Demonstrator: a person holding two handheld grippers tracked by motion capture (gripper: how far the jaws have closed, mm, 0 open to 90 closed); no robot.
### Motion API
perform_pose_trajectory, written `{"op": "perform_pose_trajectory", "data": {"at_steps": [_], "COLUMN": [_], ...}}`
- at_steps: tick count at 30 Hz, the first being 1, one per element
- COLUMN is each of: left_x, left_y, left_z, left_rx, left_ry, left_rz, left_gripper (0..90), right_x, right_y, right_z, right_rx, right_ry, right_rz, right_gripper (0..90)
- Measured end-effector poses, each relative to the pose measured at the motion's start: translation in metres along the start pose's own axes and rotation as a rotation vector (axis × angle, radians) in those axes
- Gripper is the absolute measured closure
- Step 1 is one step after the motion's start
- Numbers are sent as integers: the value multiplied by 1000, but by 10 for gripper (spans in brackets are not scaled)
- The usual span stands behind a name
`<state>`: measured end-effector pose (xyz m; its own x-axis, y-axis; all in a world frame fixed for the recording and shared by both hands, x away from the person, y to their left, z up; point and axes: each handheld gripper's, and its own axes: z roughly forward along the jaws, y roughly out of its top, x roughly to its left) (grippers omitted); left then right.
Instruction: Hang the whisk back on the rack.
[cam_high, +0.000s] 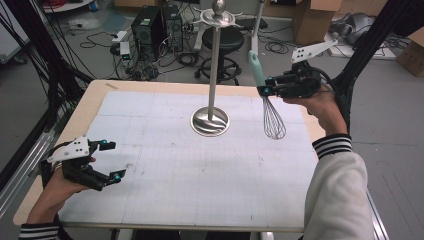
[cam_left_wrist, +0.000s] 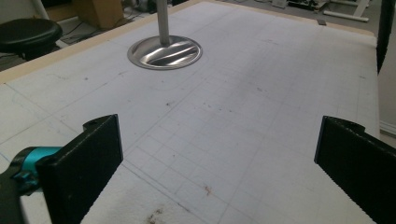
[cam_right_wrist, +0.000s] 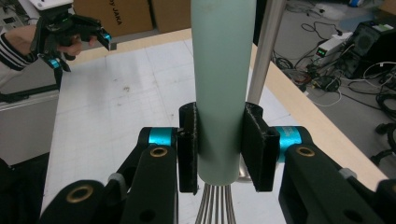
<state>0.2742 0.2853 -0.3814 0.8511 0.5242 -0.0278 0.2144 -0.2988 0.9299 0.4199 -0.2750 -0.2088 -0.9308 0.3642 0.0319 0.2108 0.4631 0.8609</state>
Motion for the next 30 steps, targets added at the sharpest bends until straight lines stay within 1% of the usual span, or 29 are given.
{"op": "perform_pose_trajectory", "data": {"at_steps": [1, 4, 7, 13, 17, 19, 25, 26, 27, 30], "left_x": [0, 0, 0, 0, 0, 0, 0, 0, 0, 0], "left_y": [0, 0, 0, 0, 0, 0, 0, 0, 0, 0], "left_z": [0, 1, 1, 3, 2, 2, 2, 2, 2, 2], "left_rx": [0, 2, 4, 9, 9, 8, 9, 9, 9, 8], "left_ry": [-1, -4, -2, -11, -10, -9, -7, -8, -7, -7], "left_rz": [1, 2, 2, 0, 1, 1, 0, 0, 0, -1], "left_gripper": [17, 17, 17, 17, 17, 17, 17, 17, 17, 17], "right_x": [-2, -6, -9, -17, -22, -25, -32, -32, -33, -36], "right_y": [3, 10, 18, 34, 43, 46, 53, 53, 54, 53], "right_z": [0, -1, -1, -6, -6, -5, 3, 4, 5, 8], "right_rx": [-8, -9, -11, -11, -24, -21, -19, -14, -21, -24], "right_ry": [3, 5, 12, 10, 15, 19, 37, 38, 41, 44], "right_rz": [-8, -4, -19, -15, -20, -13, -25, -16, -24, -24], "right_gripper": [695, 695, 695, 695, 695, 695, 694, 695, 695, 695]}}
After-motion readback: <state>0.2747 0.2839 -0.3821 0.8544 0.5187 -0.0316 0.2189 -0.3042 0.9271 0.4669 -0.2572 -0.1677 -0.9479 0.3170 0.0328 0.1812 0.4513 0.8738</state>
